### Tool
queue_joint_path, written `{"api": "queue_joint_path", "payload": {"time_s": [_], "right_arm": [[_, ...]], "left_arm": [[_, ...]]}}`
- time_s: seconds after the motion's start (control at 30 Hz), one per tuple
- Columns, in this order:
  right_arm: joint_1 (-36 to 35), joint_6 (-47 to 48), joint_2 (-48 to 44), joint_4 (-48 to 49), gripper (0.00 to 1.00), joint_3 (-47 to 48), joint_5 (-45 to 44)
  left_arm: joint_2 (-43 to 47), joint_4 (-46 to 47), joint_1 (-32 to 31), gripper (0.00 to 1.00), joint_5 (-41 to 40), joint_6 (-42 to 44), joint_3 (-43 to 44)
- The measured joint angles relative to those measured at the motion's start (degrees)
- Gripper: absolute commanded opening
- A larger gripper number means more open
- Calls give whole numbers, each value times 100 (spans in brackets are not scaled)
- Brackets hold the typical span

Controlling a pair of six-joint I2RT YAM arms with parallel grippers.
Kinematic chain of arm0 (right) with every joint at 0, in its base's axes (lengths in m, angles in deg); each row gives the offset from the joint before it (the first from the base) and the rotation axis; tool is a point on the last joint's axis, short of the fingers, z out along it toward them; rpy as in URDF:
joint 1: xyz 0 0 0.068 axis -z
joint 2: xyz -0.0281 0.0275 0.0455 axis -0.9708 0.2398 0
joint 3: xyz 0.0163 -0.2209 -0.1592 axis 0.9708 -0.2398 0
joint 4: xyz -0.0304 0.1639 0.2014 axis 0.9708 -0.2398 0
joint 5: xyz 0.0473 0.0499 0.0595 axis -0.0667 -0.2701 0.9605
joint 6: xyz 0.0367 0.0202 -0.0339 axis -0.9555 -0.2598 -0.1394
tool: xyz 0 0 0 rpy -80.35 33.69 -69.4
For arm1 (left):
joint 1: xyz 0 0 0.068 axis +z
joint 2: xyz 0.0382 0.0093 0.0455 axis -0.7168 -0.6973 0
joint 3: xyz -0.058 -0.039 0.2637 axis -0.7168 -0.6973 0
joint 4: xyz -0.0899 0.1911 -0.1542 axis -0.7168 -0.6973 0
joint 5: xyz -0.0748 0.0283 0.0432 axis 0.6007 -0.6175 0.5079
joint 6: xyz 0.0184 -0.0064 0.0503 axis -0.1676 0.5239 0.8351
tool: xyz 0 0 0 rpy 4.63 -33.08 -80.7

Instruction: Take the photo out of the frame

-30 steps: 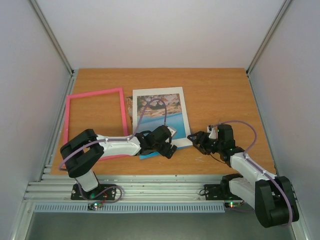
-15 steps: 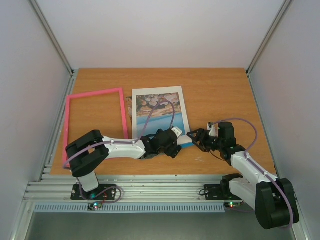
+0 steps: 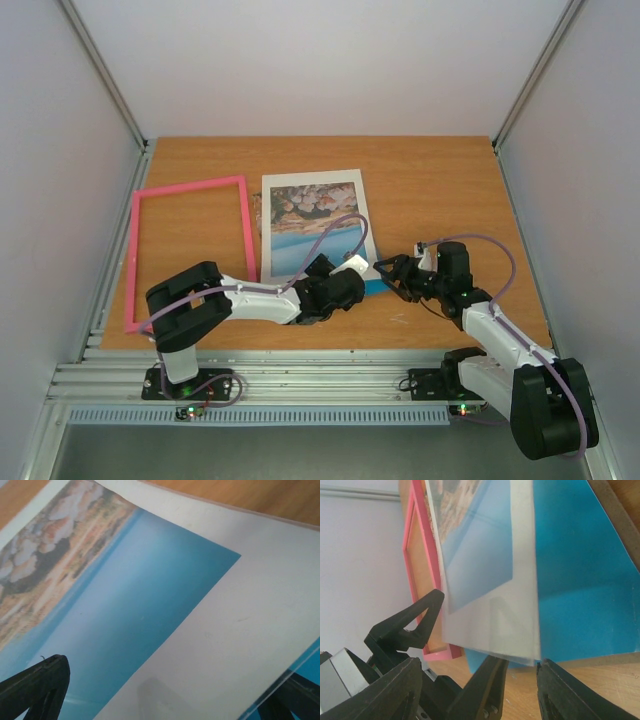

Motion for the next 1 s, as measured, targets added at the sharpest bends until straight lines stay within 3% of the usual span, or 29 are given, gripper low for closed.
{"api": "queue_joint_path", "payload": {"time_s": [0.27,0.4,0.53,1.0], "right_arm": [[0,-13,0,-28,64,57,7],[-2,201,0,-501,64,358,-109],[0,1110,66,-1738,64,1132,-820],[-103,1878,1123,-2422,65,1290,-1377]], "left_arm": [[-55,79,-70,85,-621,223,0],[-52,79,-94,82,-802,249,0],[-50,52,-94,81,-994,232,0],[-17,11,-94,81,-1034,-2,11]]}}
